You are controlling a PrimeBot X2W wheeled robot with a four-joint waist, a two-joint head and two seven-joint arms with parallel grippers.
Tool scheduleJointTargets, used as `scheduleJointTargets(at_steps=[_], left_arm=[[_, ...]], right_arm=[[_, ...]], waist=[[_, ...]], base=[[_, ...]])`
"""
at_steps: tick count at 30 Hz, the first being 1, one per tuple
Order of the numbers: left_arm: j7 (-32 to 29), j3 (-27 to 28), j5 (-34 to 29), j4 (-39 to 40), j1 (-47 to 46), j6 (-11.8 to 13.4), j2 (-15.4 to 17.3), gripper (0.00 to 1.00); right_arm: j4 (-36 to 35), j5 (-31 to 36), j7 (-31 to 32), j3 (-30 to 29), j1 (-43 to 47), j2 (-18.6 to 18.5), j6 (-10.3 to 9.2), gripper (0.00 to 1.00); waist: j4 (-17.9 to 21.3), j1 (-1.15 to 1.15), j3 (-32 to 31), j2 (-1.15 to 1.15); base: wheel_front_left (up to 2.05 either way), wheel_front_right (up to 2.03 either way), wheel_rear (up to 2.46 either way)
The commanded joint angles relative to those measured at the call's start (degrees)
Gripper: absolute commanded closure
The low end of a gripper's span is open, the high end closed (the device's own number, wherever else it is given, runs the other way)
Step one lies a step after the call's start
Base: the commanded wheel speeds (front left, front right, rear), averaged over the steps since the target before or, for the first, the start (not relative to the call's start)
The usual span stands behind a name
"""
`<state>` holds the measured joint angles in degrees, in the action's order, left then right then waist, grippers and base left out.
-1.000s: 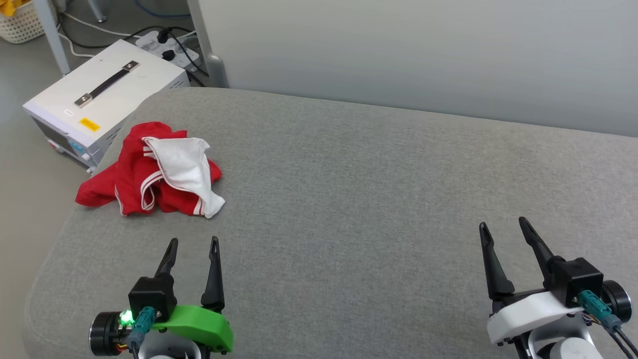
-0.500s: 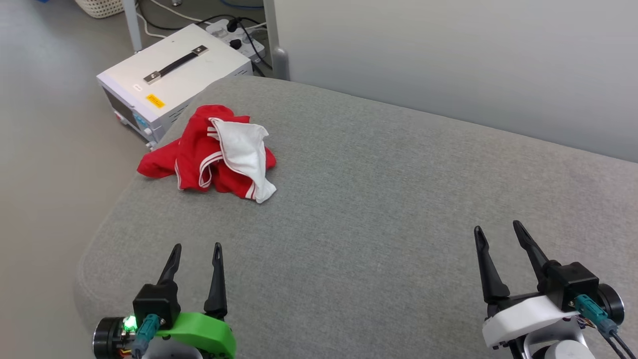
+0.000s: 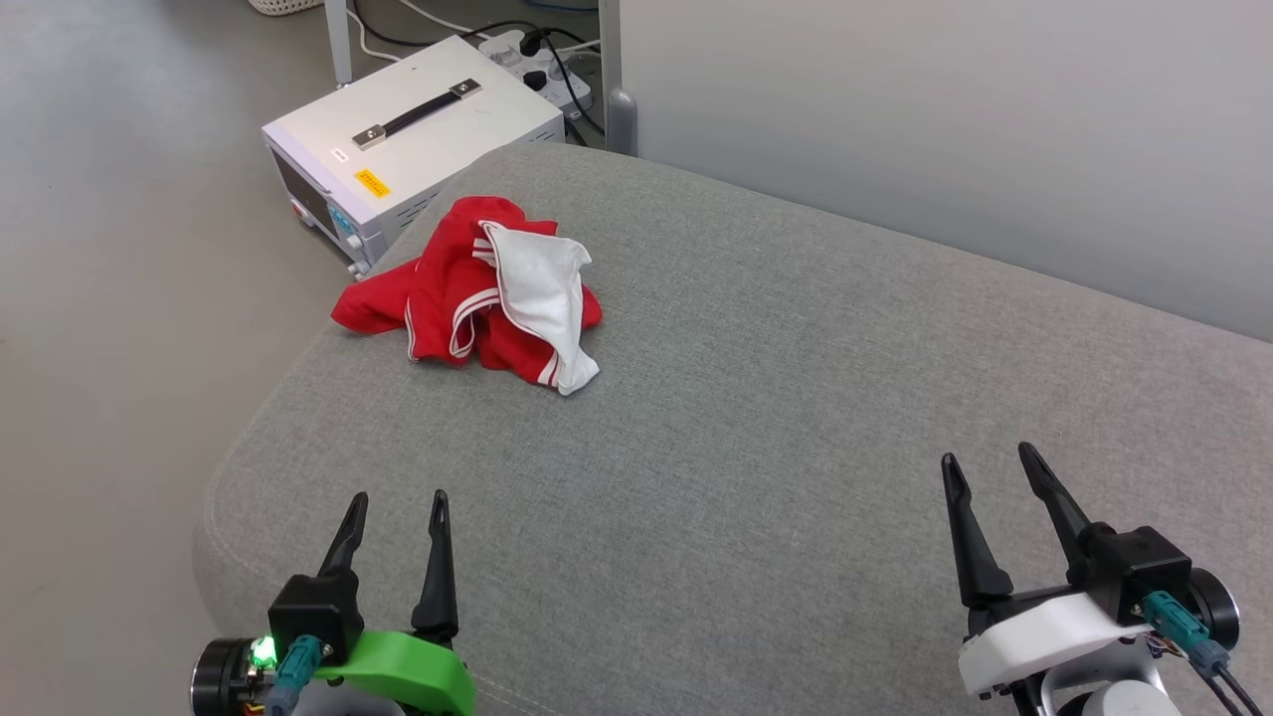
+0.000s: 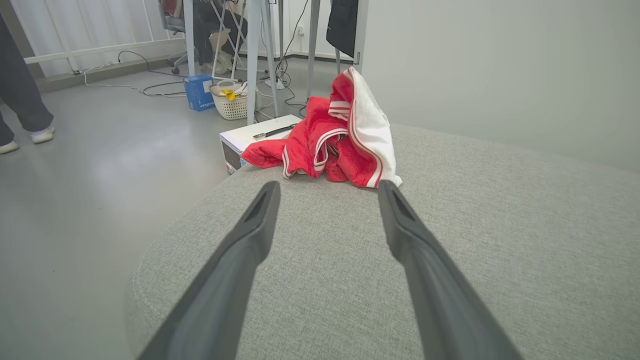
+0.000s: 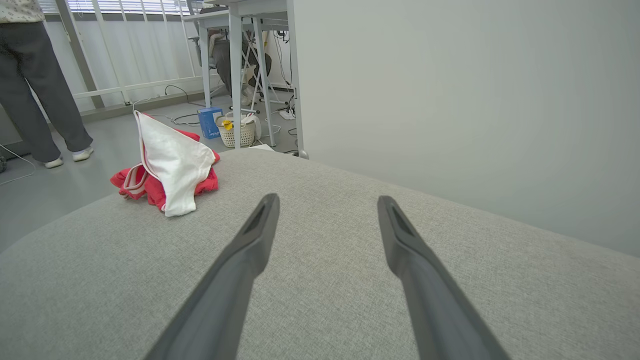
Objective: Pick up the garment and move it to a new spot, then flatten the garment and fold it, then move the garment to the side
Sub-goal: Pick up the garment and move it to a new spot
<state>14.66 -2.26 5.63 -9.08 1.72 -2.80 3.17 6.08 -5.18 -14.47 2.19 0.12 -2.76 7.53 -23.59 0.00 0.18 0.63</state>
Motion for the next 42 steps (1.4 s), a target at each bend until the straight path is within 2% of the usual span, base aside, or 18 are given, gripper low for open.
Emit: scheduleJointTargets(at_steps=[1,5,10,12,15,20,21,24,30,35,42], left_arm=[[0.3,0.0,0.6,-0.1,1.0,-0.2,-0.3,0.0],[0.3,0.0,0.9,0.7,0.0,-0.4,-0.3,0.0],[0.3,0.3,2.1,-2.2,-4.9,-2.5,0.3,0.0],[0.2,0.2,3.5,-4.9,-7.8,-3.3,1.2,0.0],[-3.3,0.1,7.0,-8.5,-14.3,-4.2,3.3,0.0],[-12.9,-2.4,12.5,-12.3,-25.7,-4.6,9.2,0.0],[-19.2,-5.5,17.2,-13.8,-31.1,-4.7,13.0,0.0],[-25.3,-8.7,21.8,-15.3,-35.5,-4.7,17.4,0.0],[-32.0,-13.6,31.2,-17.6,-41.4,-4.7,23.8,0.0],[-35.8,-16.3,36.1,-20.4,-44.9,-4.7,27.1,0.0],[-38.1,-18.3,37.0,-27.2,-48.7,-4.7,29.5,0.0]], right_arm=[[0.1,-0.1,-0.5,0.1,0.8,-0.1,-0.04,0.0],[0.2,0.3,-0.5,0.2,0.6,-0.1,-0.04,0.0],[-0.3,2.2,-0.5,0.3,-0.8,-0.1,-0.04,0.0],[-0.5,3.1,-0.5,0.3,-1.5,-0.1,-0.04,0.0],[-0.6,4.6,-0.5,0.6,-2.7,-0.1,-0.04,0.0],[-1.1,6.3,-0.5,0.3,-4.8,-0.1,-0.04,0.0],[-1.3,7.0,-0.5,0.5,-6.0,-0.1,-0.04,0.0],[-1.4,7.3,-0.5,1.6,-7.4,-0.1,-0.04,0.0],[-0.9,6.8,-0.5,4.8,-9.5,-0.1,-0.04,0.0],[-0.8,6.5,-0.5,5.6,-10.5,-0.1,-0.04,0.0],[-0.7,6.6,-0.5,5.9,-11.4,-0.1,-0.04,0.0]], waist=[[0.1,0.0,0.2,-0.63],[0.5,0.0,1.2,-0.63],[2.0,0.0,5.6,-0.63],[2.6,0.0,7.5,-0.63],[4.0,0.0,10.8,-0.63],[6.1,0.0,16.1,-0.63],[7.2,0.0,18.8,-0.63],[8.6,0.0,21.1,-0.63],[11.0,0.0,24.3,-0.63],[12.5,0.0,26.5,-0.63],[13.9,0.0,28.4,-0.63]], base=[[0.0,0.0,0.0],[0.0,0.0,0.0],[0.0,0.0,0.0],[0.0,0.0,0.0],[0.0,0.0,0.0],[0.0,0.0,0.0],[0.0,0.0,0.0],[0.0,0.0,0.0],[0.0,0.0,0.0],[0.0,0.0,0.0],[0.0,0.0,0.0]])
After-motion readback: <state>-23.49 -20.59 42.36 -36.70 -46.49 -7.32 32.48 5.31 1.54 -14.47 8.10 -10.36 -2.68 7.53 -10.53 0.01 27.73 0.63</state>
